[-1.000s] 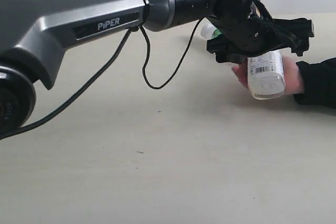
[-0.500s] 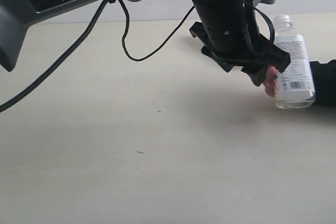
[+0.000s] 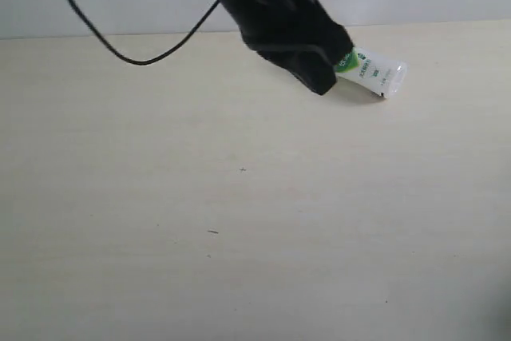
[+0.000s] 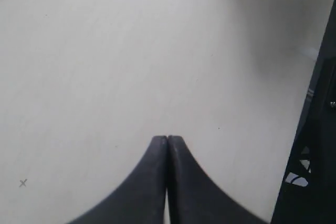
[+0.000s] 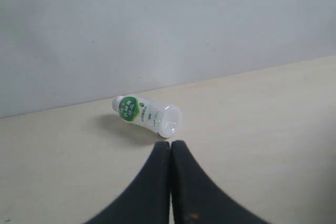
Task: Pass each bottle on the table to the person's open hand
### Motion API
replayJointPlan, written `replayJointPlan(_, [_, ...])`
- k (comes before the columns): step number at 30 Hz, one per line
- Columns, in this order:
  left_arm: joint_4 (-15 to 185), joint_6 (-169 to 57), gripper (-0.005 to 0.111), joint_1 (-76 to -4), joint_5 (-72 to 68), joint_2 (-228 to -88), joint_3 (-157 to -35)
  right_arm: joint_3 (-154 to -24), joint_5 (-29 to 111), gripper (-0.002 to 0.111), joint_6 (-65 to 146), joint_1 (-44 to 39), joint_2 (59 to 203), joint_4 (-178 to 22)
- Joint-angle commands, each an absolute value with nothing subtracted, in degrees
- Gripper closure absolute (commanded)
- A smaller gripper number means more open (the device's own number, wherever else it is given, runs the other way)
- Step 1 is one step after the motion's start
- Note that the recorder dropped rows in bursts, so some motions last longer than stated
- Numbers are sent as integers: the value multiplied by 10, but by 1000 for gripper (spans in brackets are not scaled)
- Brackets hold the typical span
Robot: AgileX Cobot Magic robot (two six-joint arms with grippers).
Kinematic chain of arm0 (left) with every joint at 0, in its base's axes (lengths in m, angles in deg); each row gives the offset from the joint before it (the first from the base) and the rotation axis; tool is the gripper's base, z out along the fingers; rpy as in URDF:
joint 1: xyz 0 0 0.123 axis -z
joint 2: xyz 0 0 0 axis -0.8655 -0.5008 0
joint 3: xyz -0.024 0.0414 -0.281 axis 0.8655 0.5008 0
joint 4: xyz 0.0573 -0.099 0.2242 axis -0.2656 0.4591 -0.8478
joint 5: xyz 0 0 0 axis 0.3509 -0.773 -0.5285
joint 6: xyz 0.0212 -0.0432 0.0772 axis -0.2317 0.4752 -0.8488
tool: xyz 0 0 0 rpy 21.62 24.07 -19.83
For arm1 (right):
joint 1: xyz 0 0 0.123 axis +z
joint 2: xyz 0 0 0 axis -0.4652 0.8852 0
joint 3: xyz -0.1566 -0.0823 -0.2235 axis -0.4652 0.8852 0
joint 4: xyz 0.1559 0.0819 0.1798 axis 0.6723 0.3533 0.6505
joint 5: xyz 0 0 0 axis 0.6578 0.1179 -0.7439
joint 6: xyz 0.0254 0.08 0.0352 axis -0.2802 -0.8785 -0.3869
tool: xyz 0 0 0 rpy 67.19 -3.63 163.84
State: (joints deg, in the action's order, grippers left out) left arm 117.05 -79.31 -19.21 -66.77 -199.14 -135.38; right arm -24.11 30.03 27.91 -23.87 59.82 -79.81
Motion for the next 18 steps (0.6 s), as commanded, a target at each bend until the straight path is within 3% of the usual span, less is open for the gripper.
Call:
replayJointPlan(1, [1359,-1036,105,-290,-571,-1911,-1173,-238,303,108,281,-242,594,-798])
replayJointPlan(7, [1475,-1139,105,-397,-542,-1844,-1117,-238,303,108,281,-242,594,-798])
replayJointPlan(18, [1536,-1193,105,-478,-470,-1767,-1021,-238,303,108,281,-242,594,-798])
